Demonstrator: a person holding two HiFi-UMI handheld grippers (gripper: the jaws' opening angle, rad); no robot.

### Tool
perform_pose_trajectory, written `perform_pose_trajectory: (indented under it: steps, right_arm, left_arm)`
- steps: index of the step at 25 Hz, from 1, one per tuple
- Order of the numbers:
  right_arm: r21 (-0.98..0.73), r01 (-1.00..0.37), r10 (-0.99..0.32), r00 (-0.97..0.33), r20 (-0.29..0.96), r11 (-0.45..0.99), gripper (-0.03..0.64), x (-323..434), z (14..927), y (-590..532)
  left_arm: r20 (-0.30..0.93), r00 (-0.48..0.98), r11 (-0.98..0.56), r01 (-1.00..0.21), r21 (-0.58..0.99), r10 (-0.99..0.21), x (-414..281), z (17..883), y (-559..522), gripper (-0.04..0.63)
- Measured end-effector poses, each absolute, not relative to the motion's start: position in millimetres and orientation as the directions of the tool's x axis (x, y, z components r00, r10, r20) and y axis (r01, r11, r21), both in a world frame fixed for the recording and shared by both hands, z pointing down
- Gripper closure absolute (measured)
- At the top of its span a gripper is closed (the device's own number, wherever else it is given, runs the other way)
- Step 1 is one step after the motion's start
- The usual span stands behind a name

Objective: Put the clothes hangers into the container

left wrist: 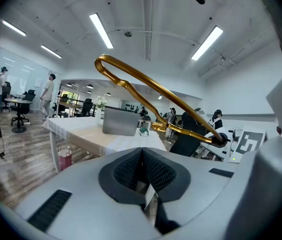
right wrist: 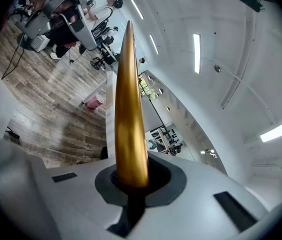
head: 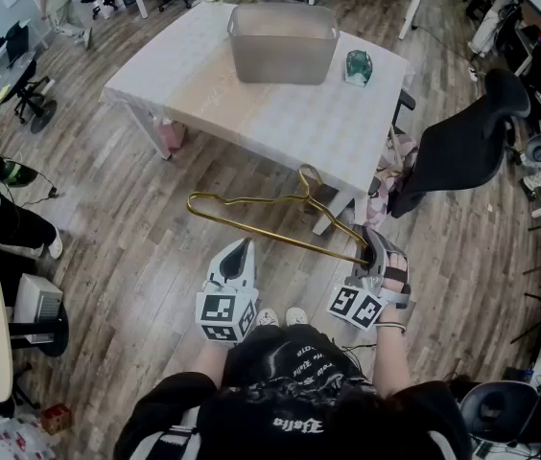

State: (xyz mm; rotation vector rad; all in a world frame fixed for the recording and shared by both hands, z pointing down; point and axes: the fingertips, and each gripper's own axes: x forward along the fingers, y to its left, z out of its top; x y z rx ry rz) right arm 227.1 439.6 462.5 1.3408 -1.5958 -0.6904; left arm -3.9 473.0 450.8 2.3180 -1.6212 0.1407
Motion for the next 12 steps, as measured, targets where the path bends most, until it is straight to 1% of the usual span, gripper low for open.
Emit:
perform_pose_trajectory:
  steps: [7,12]
  right_arm:
    - [0.846,-0.468,-0.949,0.042,0.311,0.257,0.606,231,470,463]
    - [0.831,-0.501,-0.945,0.072,0.318,0.241,0.606,231,466,472]
  left_arm:
    - [0.247,0.341,-0.295,-0.934,0.202,-0.907,-10,451,489,0.575]
    - [0.233,0.354,-0.310,-0.928,0.206,-0.906,-11,446,494,0.575]
